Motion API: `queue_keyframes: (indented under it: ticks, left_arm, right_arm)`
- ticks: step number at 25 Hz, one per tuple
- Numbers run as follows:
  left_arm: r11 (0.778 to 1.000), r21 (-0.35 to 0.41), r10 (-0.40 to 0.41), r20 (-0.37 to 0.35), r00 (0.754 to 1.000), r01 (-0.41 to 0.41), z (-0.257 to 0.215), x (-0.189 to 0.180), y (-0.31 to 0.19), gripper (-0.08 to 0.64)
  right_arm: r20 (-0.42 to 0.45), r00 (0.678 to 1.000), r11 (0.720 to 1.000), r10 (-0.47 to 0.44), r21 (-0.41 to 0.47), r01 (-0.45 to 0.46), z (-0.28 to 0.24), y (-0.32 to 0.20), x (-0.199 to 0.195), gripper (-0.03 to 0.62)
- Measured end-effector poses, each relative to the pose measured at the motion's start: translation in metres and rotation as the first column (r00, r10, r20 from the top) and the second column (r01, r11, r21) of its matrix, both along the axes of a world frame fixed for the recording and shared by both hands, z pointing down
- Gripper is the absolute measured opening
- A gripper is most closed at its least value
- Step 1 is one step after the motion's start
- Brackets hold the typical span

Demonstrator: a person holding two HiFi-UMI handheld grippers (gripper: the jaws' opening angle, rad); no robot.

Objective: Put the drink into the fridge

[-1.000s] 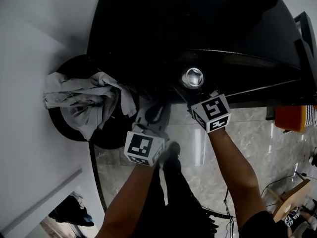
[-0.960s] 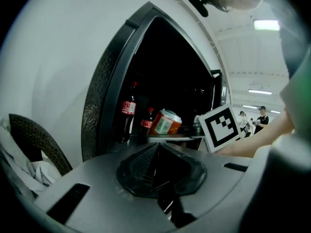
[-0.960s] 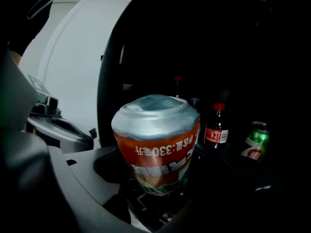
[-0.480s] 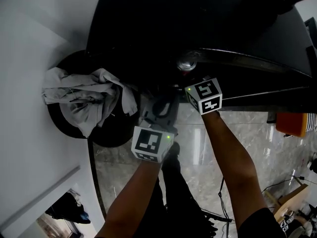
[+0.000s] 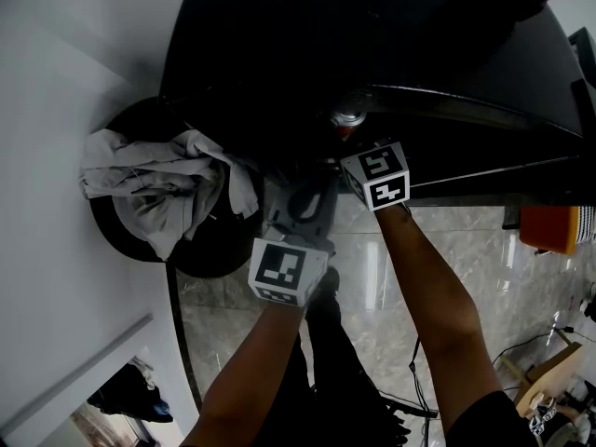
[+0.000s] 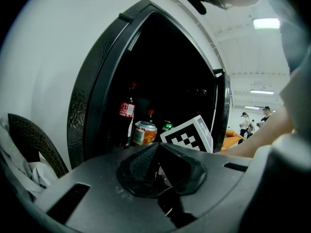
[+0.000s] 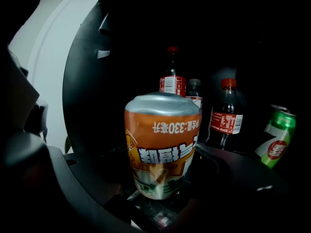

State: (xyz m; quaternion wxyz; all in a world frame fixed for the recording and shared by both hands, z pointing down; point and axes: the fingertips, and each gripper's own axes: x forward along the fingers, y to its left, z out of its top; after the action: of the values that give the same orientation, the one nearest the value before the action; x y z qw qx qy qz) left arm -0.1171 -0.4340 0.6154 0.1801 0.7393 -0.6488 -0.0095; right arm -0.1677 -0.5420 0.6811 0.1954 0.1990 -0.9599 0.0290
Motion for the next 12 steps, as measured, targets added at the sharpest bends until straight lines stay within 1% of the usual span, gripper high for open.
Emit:
queue_keyframes:
  ticks: [3,6,9,12]
  left_arm:
    - [1.000,-0.004,0.005,-0.003,1.000,-0.005,0.000,0.001,0.000,0.011]
    - [1.000,-0.007,0.007,0.001,1.000,-0.007,0.000,0.001,0.004,0.011]
    - [1.000,-0.016,0.025,-0.003,1.000,-0.025,0.006,0.004,0.026,0.011]
    - [0.994,-0.071,0.080,-0.008,0.997,-0.081,0.023,0.020,0.072,0.011]
  right_arm:
    - [0.015,1.000,1.000,0.002,0.000,-0.002,-0.002,0.000,-0.004,0.311]
    - [0.025,0.999,0.999,0.034,-0.008,-0.033,-0.002,0.001,0.007,0.311]
    - [0.075,0.994,0.997,0.078,-0.017,-0.077,-0.011,0.025,0.040,0.311]
    - [0.089,0.992,0.995,0.084,-0.069,-0.078,-0.009,0.080,0.094,0.311]
